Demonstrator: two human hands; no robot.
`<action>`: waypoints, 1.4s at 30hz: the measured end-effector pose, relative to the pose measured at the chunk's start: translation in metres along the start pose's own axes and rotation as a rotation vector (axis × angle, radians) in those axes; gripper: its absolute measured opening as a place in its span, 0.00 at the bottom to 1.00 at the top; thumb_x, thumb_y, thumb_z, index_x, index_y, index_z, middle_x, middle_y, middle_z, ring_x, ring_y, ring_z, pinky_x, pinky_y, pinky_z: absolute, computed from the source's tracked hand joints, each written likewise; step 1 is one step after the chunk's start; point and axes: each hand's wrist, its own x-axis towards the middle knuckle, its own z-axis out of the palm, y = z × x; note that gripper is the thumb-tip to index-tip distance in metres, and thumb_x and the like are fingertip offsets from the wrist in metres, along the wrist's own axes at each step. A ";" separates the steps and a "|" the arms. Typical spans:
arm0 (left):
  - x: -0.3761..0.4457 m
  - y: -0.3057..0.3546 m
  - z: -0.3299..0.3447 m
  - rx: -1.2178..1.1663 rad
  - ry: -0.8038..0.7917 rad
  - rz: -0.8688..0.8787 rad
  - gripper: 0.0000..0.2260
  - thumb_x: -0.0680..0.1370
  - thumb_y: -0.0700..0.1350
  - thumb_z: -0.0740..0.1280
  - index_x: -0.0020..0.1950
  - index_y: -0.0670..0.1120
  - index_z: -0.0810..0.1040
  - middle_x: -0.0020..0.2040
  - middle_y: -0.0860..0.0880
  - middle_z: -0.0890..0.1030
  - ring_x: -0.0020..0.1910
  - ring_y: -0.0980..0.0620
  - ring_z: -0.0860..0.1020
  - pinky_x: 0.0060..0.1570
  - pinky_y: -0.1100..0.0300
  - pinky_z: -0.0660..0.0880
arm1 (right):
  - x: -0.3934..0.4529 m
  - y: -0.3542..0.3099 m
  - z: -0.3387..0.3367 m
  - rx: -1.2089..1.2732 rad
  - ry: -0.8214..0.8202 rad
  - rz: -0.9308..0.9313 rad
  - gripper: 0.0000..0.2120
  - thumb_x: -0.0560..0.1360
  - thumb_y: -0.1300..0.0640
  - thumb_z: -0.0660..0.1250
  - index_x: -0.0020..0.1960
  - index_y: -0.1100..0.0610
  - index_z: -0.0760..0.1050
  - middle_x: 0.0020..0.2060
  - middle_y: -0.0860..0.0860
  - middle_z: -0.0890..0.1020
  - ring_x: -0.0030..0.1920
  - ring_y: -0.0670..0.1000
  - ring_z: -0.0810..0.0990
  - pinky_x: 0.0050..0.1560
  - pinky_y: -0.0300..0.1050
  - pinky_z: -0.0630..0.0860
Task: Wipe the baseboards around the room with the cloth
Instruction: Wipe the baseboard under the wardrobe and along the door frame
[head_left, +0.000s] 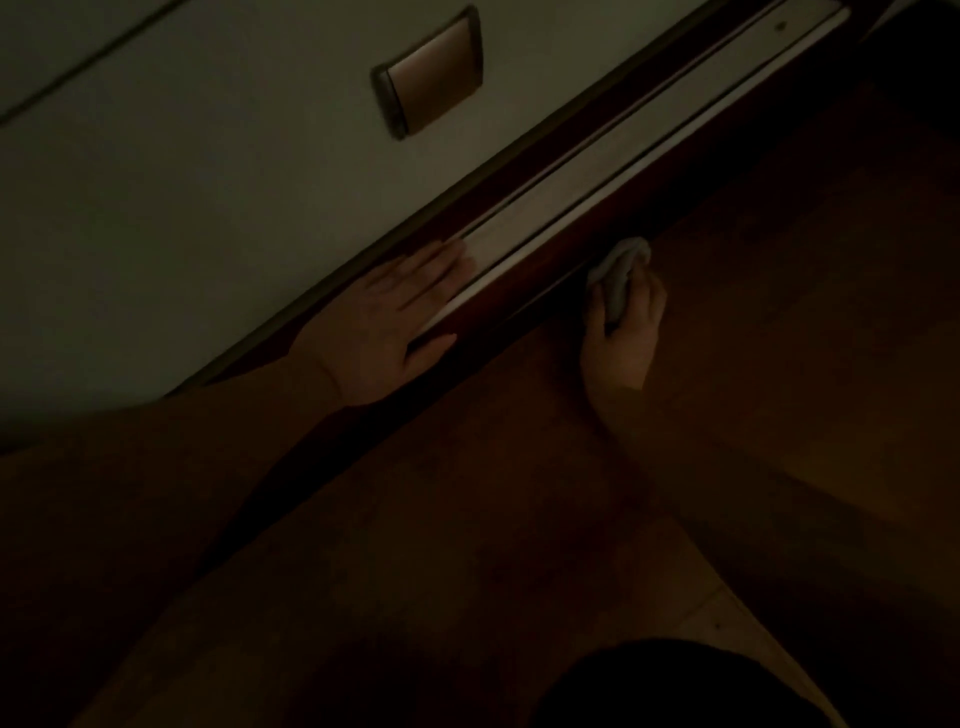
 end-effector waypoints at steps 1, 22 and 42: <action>0.000 0.000 0.000 0.007 0.002 0.006 0.29 0.84 0.57 0.53 0.81 0.46 0.51 0.82 0.48 0.52 0.80 0.51 0.51 0.77 0.51 0.53 | 0.001 -0.001 0.000 -0.001 -0.001 -0.010 0.25 0.82 0.52 0.62 0.75 0.60 0.65 0.73 0.57 0.65 0.71 0.47 0.64 0.73 0.47 0.64; 0.051 -0.006 -0.027 0.060 -0.075 0.193 0.28 0.84 0.54 0.50 0.81 0.41 0.52 0.81 0.44 0.54 0.80 0.47 0.52 0.77 0.49 0.53 | 0.015 -0.013 -0.037 -0.067 -0.312 0.028 0.27 0.82 0.53 0.62 0.77 0.59 0.59 0.75 0.58 0.61 0.74 0.54 0.62 0.74 0.45 0.60; 0.063 0.000 -0.007 -0.049 -0.080 0.192 0.30 0.82 0.54 0.52 0.81 0.42 0.50 0.81 0.44 0.52 0.80 0.49 0.50 0.77 0.54 0.50 | -0.077 -0.069 -0.043 -0.089 -0.059 0.322 0.26 0.76 0.57 0.71 0.72 0.53 0.71 0.68 0.54 0.72 0.67 0.53 0.72 0.62 0.34 0.63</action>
